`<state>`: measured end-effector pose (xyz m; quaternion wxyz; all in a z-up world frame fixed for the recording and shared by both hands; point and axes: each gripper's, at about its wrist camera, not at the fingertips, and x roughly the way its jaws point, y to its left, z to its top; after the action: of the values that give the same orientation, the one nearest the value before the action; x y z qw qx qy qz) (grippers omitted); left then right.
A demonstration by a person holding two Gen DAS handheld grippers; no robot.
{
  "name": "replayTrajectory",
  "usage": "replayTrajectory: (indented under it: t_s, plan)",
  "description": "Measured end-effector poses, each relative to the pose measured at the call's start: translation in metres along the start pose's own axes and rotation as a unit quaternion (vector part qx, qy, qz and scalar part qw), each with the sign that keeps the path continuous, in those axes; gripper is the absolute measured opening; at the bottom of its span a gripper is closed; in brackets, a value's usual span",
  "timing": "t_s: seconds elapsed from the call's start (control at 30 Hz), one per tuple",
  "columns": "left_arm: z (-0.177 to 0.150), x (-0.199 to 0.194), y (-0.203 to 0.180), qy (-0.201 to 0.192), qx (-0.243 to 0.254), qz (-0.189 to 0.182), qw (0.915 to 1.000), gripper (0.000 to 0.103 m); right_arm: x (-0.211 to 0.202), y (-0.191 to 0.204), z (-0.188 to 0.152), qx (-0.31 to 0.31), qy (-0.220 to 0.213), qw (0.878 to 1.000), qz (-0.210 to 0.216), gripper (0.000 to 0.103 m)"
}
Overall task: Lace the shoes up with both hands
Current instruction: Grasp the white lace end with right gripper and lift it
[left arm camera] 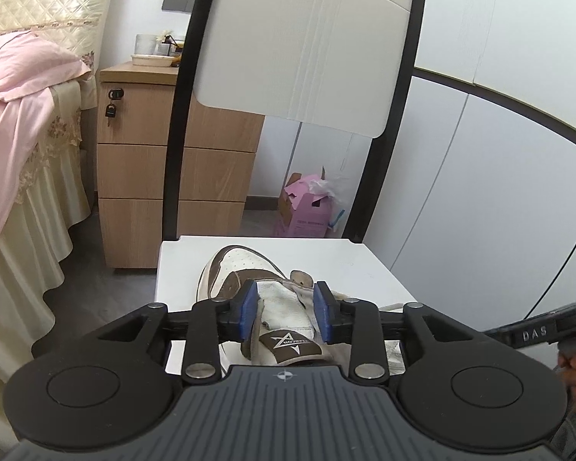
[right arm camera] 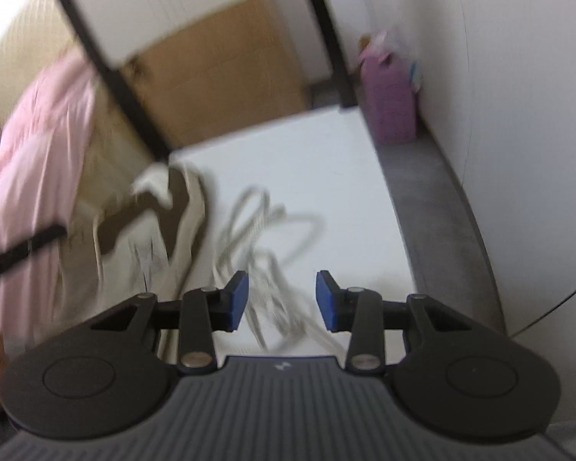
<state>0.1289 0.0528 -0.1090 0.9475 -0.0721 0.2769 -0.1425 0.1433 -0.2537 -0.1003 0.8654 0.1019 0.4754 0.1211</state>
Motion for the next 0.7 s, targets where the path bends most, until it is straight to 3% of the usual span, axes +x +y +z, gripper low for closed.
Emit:
replayTrajectory:
  t_s: [0.13,0.23,0.57,0.67,0.7]
  plan:
    - [0.002,0.000,0.000,0.001,-0.004,0.001,1.0000,0.039,0.009,0.004,0.001,-0.068,0.082,0.994,-0.037,0.040]
    - [0.002,-0.002,0.000,-0.002,-0.008,0.000,1.0000,0.039,0.019,0.008,-0.005,-0.120,0.121,0.984,-0.059,0.039]
    - [0.003,-0.004,0.001,-0.003,-0.005,0.001,1.0000,0.039,0.033,0.011,-0.015,-0.149,0.154,0.973,-0.081,0.031]
    - [0.002,-0.005,0.001,-0.004,-0.004,0.001,1.0000,0.040,0.033,0.012,-0.015,-0.150,0.151,0.974,-0.080,0.019]
    - [0.002,-0.005,0.001,-0.004,-0.004,0.001,1.0000,0.041,0.033,0.013,-0.015,-0.151,0.152,0.974,-0.078,0.008]
